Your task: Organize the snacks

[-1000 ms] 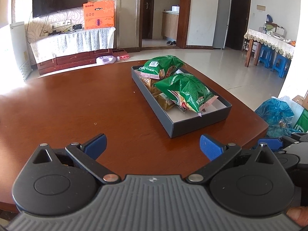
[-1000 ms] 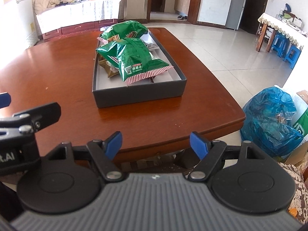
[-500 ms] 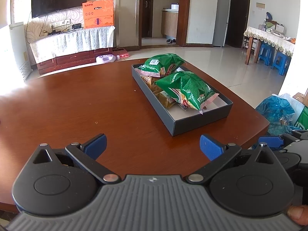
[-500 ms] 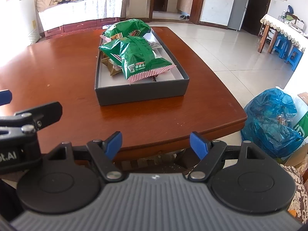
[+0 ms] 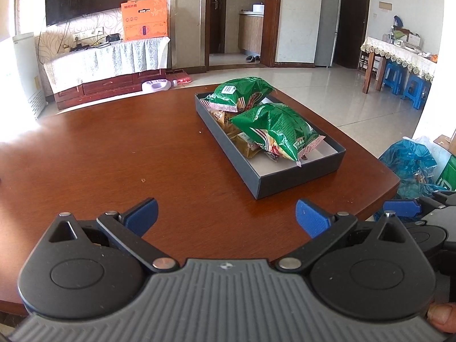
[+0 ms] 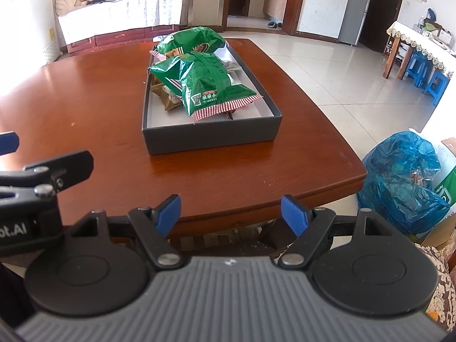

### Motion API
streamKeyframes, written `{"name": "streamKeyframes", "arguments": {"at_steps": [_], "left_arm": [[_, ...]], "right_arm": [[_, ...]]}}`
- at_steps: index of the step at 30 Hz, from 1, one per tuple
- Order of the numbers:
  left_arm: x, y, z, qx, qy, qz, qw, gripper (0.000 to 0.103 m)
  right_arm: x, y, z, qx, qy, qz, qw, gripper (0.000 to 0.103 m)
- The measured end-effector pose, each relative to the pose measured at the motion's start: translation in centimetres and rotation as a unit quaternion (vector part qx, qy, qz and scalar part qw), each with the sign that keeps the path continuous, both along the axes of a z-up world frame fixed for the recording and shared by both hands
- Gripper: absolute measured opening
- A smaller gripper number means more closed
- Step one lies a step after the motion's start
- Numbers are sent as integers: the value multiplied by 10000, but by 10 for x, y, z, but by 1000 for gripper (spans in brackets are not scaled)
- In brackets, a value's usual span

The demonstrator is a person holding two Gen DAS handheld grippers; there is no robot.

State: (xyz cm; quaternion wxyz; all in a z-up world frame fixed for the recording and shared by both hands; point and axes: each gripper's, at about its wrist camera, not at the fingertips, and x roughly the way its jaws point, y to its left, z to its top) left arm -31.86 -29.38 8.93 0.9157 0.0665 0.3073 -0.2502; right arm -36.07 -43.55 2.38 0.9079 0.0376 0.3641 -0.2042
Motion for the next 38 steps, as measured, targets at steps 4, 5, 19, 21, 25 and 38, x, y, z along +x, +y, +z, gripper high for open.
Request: {"name": "streamKeyframes", "arguments": {"at_steps": [4, 5, 19, 21, 25, 38], "left_arm": [[3, 0, -1, -1, 54, -22, 10000, 103], [3, -1, -1, 12, 60, -24, 10000, 103], [2, -2, -1, 82, -55, -33, 9999, 103], [2, -2, -1, 80, -44, -48, 9999, 103], [2, -2, -1, 106, -83, -40, 9999, 103], [2, -1, -1, 126, -61, 31, 9999, 103]], "right_arm": [[0, -1, 0, 25, -8, -6, 10000, 79], [0, -1, 0, 26, -10, -7, 10000, 79], [-1, -2, 0, 45, -25, -14, 10000, 79], [-2, -2, 0, 49, -28, -18, 10000, 79], [-2, -2, 0, 50, -29, -15, 10000, 79], [-2, -3, 1, 63, -33, -23, 10000, 79]]}}
